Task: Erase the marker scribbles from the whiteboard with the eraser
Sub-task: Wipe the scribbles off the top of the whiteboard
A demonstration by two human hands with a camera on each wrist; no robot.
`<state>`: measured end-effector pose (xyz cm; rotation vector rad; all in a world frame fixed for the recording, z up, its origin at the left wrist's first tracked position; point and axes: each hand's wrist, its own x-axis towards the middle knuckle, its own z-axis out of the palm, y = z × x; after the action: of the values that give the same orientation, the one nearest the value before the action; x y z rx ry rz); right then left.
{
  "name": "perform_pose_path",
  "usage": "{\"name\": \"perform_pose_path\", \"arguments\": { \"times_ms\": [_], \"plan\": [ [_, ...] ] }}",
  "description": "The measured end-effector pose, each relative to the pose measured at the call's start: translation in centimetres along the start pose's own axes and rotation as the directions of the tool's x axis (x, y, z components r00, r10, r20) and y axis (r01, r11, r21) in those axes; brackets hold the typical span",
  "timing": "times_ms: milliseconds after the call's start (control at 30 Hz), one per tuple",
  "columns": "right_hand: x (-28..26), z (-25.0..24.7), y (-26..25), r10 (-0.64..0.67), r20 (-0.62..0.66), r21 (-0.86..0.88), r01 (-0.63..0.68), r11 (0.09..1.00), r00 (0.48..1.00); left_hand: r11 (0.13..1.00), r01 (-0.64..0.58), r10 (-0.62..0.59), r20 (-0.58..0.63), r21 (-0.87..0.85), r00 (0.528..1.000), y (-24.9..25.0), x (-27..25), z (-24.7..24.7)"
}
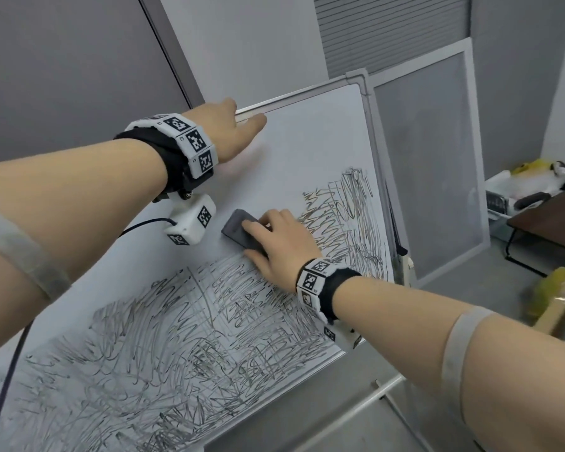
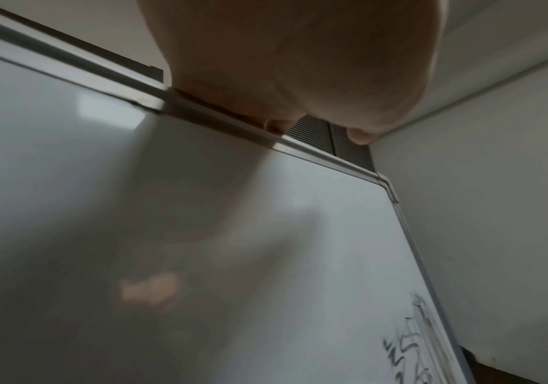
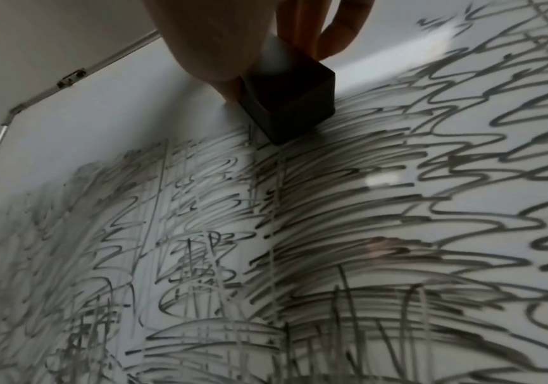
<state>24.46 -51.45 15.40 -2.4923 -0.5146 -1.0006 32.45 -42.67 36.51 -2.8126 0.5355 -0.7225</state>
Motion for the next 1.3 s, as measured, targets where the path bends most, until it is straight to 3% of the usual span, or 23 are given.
{"name": "perform_pose_path", "arguments": {
  "times_ms": [133,267,367,467,633,733,833,933,1000,1200,1300],
  "plan": [
    [-1.4,-1.0,4.3,0.191,-0.075,0.038,-0.189,0.981,0.979,1.0,-0.018,0.018,-0.043,-0.011,0.999,2.3,0.6,0.6],
    [-2.8,-2.6,9.3,0.437,-0.124,0.098,-0.427,0.899,0.891,0.999,0.002,0.001,-0.09,0.038,0.996,2.2,0.6,1.2],
    [-2.8,-3.4,11.3,0.538,-0.157,0.137,-0.521,0.842,0.828,0.997,0.02,-0.013,-0.092,0.068,0.996,2.1,0.6,1.2],
    [-2.5,-3.2,11.0,0.541,-0.175,0.16,-0.518,0.84,0.823,0.997,0.033,-0.027,-0.081,0.074,0.996,2.4,0.6,1.2],
    [-2.9,-1.9,7.3,0.27,-0.061,0.095,-0.264,0.96,0.961,0.997,0.042,-0.035,-0.095,0.071,0.995,2.9,-0.1,0.9],
    [-2.9,-1.9,6.9,0.252,-0.101,0.096,-0.243,0.965,0.962,0.998,0.046,-0.041,-0.097,0.049,0.994,2.7,-0.3,0.9],
    [-2.5,-2.8,9.0,0.415,-0.151,0.134,-0.398,0.908,0.897,0.999,0.039,-0.036,-0.11,0.021,0.993,2.8,-0.5,0.9],
    [-2.2,-4.3,11.9,0.682,-0.185,0.2,-0.652,0.731,0.708,0.999,0.034,-0.035,-0.105,-0.01,0.994,2.8,-0.8,0.7],
    [-2.1,-5.0,12.8,0.752,-0.174,0.219,-0.719,0.659,0.636,0.999,0.027,-0.029,-0.104,-0.017,0.994,2.7,-0.9,0.7],
    [-0.2,-4.9,11.6,0.695,-0.239,0.267,-0.643,0.718,0.678,1.0,0.004,-0.004,-0.13,0.007,0.992,2.8,-1.1,1.0],
    [-1.3,-4.2,11.6,0.726,-0.228,0.296,-0.665,0.686,0.648,1.0,0.009,-0.008,-0.117,0.011,0.993,3.3,-1.2,0.8]
  ]
}}
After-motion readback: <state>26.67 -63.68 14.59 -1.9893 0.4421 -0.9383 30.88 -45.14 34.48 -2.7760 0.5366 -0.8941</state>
